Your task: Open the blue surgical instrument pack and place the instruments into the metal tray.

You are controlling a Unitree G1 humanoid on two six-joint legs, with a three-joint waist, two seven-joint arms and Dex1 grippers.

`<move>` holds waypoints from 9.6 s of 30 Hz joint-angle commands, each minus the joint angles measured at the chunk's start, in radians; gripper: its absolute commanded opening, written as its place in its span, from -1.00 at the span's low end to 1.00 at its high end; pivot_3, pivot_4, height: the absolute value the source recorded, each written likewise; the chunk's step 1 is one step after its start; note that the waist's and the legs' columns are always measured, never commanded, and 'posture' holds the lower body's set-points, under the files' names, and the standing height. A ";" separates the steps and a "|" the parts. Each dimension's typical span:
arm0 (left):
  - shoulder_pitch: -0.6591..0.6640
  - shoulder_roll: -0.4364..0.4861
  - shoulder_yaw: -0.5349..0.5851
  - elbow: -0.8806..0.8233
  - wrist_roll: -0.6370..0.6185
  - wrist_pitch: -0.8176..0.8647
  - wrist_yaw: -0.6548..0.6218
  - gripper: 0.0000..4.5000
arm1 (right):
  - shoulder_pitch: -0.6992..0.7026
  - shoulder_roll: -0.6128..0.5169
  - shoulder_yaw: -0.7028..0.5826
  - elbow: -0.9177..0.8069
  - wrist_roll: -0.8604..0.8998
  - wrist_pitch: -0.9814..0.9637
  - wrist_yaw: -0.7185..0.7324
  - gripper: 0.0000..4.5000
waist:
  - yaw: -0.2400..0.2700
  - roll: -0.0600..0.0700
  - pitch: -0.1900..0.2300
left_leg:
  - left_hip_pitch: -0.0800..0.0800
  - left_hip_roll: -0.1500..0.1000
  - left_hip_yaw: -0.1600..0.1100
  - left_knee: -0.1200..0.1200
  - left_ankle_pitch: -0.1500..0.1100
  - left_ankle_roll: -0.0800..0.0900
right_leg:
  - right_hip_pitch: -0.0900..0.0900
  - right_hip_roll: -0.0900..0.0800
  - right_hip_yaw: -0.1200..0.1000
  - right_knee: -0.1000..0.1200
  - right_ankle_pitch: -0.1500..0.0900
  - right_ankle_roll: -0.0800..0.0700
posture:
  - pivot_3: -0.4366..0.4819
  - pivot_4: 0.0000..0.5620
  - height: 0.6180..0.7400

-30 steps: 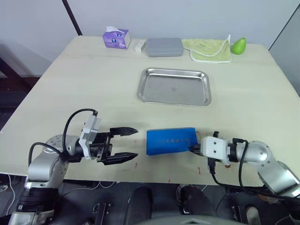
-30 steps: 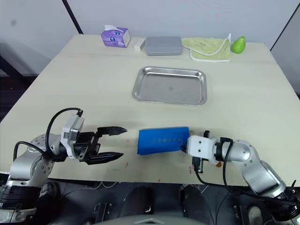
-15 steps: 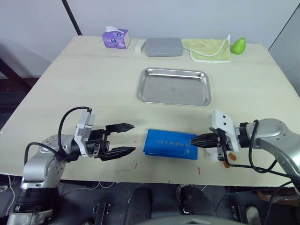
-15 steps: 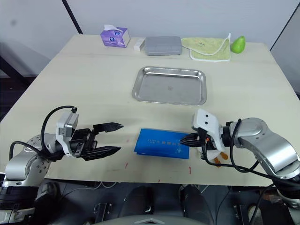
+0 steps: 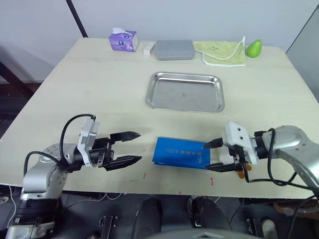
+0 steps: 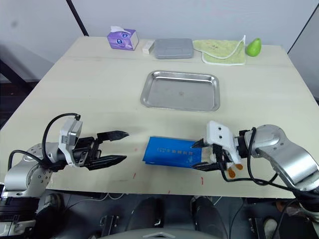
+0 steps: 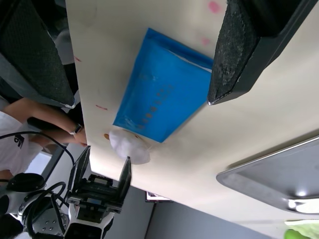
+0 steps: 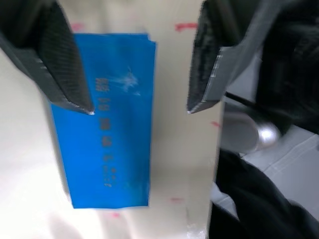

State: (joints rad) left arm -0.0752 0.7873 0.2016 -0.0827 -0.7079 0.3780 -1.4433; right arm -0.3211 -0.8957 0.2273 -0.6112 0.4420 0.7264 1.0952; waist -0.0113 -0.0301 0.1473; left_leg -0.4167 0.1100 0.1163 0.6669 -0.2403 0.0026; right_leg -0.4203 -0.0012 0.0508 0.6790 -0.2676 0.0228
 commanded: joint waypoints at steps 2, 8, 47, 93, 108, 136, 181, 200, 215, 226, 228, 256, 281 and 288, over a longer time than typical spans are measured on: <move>-0.014 0.021 0.008 0.010 0.009 -0.026 -0.034 1.00 | 0.021 0.002 0.050 -0.040 -0.117 -0.089 -0.066 0.99 | -0.002 0.000 0.000 | 0.000 0.000 0.001 0.000 0.000 0.000 | 0.000 0.000 0.001 0.000 0.000 0.000 | -0.05 -0.47 1.00; -0.025 0.023 0.000 0.022 0.017 -0.030 -0.046 1.00 | 0.066 0.059 0.104 -0.035 -0.220 -0.153 -0.165 0.99 | -0.002 0.000 0.000 | 0.000 0.000 0.001 0.000 0.000 0.000 | 0.000 0.000 0.000 0.000 0.000 0.000 | -0.05 -0.47 1.00; -0.028 0.005 -0.010 0.015 0.033 -0.037 -0.048 1.00 | 0.188 0.159 0.172 0.128 -0.490 -0.346 -0.244 -0.99 | -0.003 -0.002 -0.001 | 0.001 0.000 0.001 0.000 0.000 0.000 | 0.000 0.001 0.001 0.001 0.000 -0.001 | -0.05 -0.47 1.00; -0.179 -0.059 -0.063 0.116 0.070 -0.032 -0.002 1.00 | -0.684 0.173 0.327 0.890 0.053 0.264 0.519 -0.99 | 0.000 0.002 0.002 | -0.003 0.000 0.004 0.001 0.000 0.000 | -0.005 0.000 0.002 0.002 0.001 0.002 | -0.05 -0.47 1.00; -0.322 -0.166 -0.186 0.285 0.207 -0.221 -0.051 1.00 | -0.686 0.249 0.368 1.019 -0.042 0.151 0.519 -0.99 | -0.006 0.002 0.001 | -0.005 0.000 0.004 0.003 0.000 0.000 | -0.012 0.002 0.003 0.015 0.000 0.000 | -0.05 -0.47 1.00; -0.376 -0.244 -0.231 0.412 0.264 -0.400 -0.110 -0.24 | -0.673 0.285 0.328 1.045 -0.103 0.134 0.519 -1.00 | -0.010 0.002 0.001 | -0.004 0.000 0.003 0.003 0.000 0.000 | -0.012 0.002 0.003 0.016 0.000 -0.001 | -0.05 -0.47 1.00; -0.447 -0.253 -0.247 0.558 0.309 -0.502 -0.126 -1.00 | 0.176 -0.118 -0.717 -0.049 0.396 0.322 -0.081 0.94 | -0.002 0.003 0.001 | -0.006 0.000 0.000 0.002 0.000 0.000 | -0.010 0.002 0.002 0.015 -0.001 0.000 | -0.05 -0.47 1.00; -0.454 -0.263 -0.260 0.559 0.316 -0.519 -0.121 -1.00 | 0.342 0.019 -0.326 -0.004 0.141 0.258 -0.374 -0.56 | -0.002 0.001 0.000 | -0.005 -0.001 -0.002 0.003 0.000 0.000 | -0.009 0.002 0.001 0.014 -0.001 0.001 | -0.05 -0.47 1.00; -0.458 -0.264 -0.269 0.558 0.327 -0.520 -0.127 -1.00 | 0.175 0.020 -0.644 0.085 0.524 0.345 -0.285 -0.99 | -0.001 0.001 0.000 | -0.005 -0.001 -0.003 0.003 0.000 0.000 | -0.008 0.002 0.001 0.014 -0.001 0.001 | -0.05 -0.47 1.00; -0.466 -0.253 -0.289 0.553 0.361 -0.543 -0.129 -1.00 | -0.118 0.018 -0.542 0.153 0.638 0.369 -0.325 -0.99 | 0.000 0.001 0.001 | -0.006 -0.001 -0.003 0.003 0.000 0.000 | -0.008 0.002 0.000 0.014 -0.001 0.001 | -0.05 -0.47 1.00; -0.466 -0.252 -0.290 0.550 0.362 -0.542 -0.128 -1.00 | -0.151 0.025 -0.487 0.139 0.613 0.353 -0.322 -0.99 | -0.001 0.001 0.001 | -0.006 -0.001 -0.003 0.003 0.000 0.000 | -0.008 0.002 0.001 0.014 -0.001 0.001 | -0.05 -0.47 1.00; -0.463 -0.241 -0.315 0.556 0.379 -0.543 -0.126 -1.00 | -0.539 0.544 0.003 0.409 0.220 0.220 -0.358 -0.99 | -0.002 0.002 0.000 | -0.011 -0.001 -0.004 0.004 0.000 0.000 | -0.013 0.001 -0.002 0.015 -0.001 0.000 | -0.05 -0.47 1.00; -0.481 -0.265 -0.314 0.615 0.403 -0.585 -0.085 -1.00 | -0.268 0.316 -0.005 -0.005 0.326 0.553 -0.443 -0.99 | -0.002 0.002 0.000 | -0.011 -0.001 -0.005 0.004 0.000 0.000 | -0.012 0.001 -0.003 0.015 -0.001 0.000 | -0.05 -0.47 1.00; -0.478 -0.261 -0.318 0.588 0.394 -0.567 -0.101 -1.00 | -0.212 0.321 0.002 0.022 0.319 0.518 -0.426 -0.15 | 0.000 0.002 0.000 | -0.012 -0.001 -0.007 0.006 0.000 0.000 | -0.012 0.001 -0.005 0.015 -0.001 0.000 | -0.05 -0.47 1.00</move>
State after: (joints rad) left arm -0.5694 0.5224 -0.0845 0.5025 -0.3452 -0.2025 -1.5232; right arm -0.5320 -0.5631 0.2320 -0.5701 0.7543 1.2686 0.6526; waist -0.0110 -0.0282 0.1473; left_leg -0.4292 0.1089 0.1096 0.6725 -0.2399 0.0026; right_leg -0.4323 -0.0006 0.0462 0.6938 -0.2687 0.0232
